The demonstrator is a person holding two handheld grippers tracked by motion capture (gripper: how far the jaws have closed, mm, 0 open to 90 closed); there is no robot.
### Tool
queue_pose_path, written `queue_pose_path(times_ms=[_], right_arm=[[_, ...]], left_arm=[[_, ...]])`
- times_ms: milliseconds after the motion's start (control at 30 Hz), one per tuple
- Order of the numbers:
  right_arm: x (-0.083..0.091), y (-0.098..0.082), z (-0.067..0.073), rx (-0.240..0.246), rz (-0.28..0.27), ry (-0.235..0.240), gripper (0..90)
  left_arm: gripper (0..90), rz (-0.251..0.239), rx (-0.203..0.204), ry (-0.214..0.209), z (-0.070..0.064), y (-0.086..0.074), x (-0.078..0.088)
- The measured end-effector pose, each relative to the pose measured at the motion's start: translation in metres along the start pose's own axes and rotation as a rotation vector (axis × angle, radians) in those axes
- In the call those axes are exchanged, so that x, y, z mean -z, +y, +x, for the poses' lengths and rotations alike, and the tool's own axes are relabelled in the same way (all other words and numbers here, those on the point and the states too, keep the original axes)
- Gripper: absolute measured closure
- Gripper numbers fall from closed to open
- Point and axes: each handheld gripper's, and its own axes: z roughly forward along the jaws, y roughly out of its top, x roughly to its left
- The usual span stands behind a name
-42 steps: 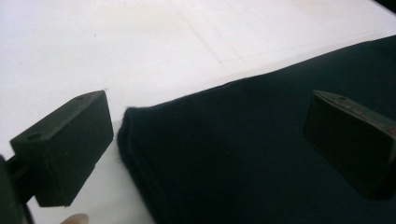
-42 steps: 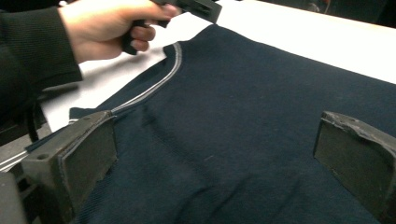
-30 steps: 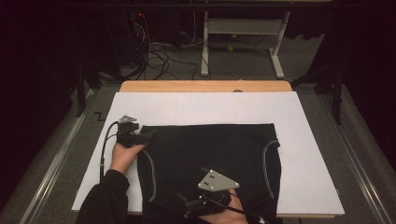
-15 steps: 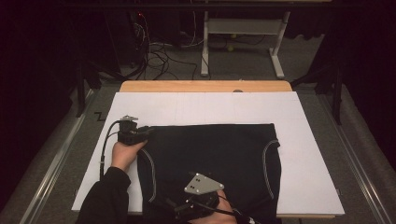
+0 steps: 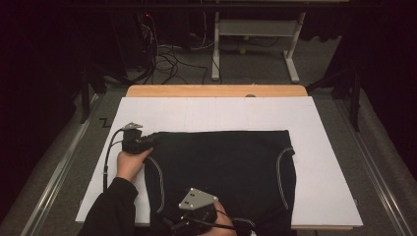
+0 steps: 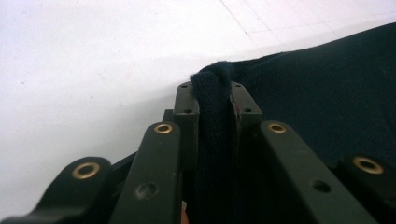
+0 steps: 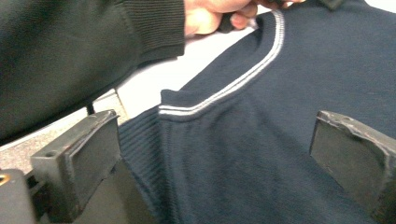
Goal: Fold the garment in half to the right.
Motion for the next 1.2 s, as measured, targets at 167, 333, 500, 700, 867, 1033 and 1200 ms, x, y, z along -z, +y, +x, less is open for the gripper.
queue_pose_path(times_ms=[167, 333, 500, 700, 867, 1033, 1200], right_arm=[[-0.009, 0.002, 0.01, 0.012, 0.016, 0.027, 5.7], [-0.02, 0.005, 0.02, 0.03, 0.047, 0.052, 11.5], [-0.028, 0.009, 0.024, 0.029, 0.072, 0.052, 15.9], [-0.04, 0.013, 0.025, 0.028, 0.102, 0.043, 18.0], [-0.056, 0.013, 0.029, 0.035, 0.152, 0.032, 20.0], [-0.062, 0.013, 0.034, 0.056, 0.169, -0.002, 22.9], [-0.064, 0.012, 0.036, 0.076, 0.176, -0.039, 29.6]], left_arm=[[73.5, -0.034, -0.008, 0.003, -0.001, -0.002, 0.003], [73.4, -0.048, -0.022, 0.009, -0.003, -0.003, 0.005], [73.3, -0.048, -0.026, 0.009, -0.004, -0.004, 0.005], [73.2, -0.047, -0.022, 0.008, -0.004, -0.005, 0.006], [73.1, -0.047, -0.018, 0.009, -0.004, -0.005, 0.006], [73.1, -0.046, -0.017, 0.007, -0.004, -0.006, 0.006], [73.1, -0.046, -0.017, 0.008, -0.004, -0.006, 0.006]])
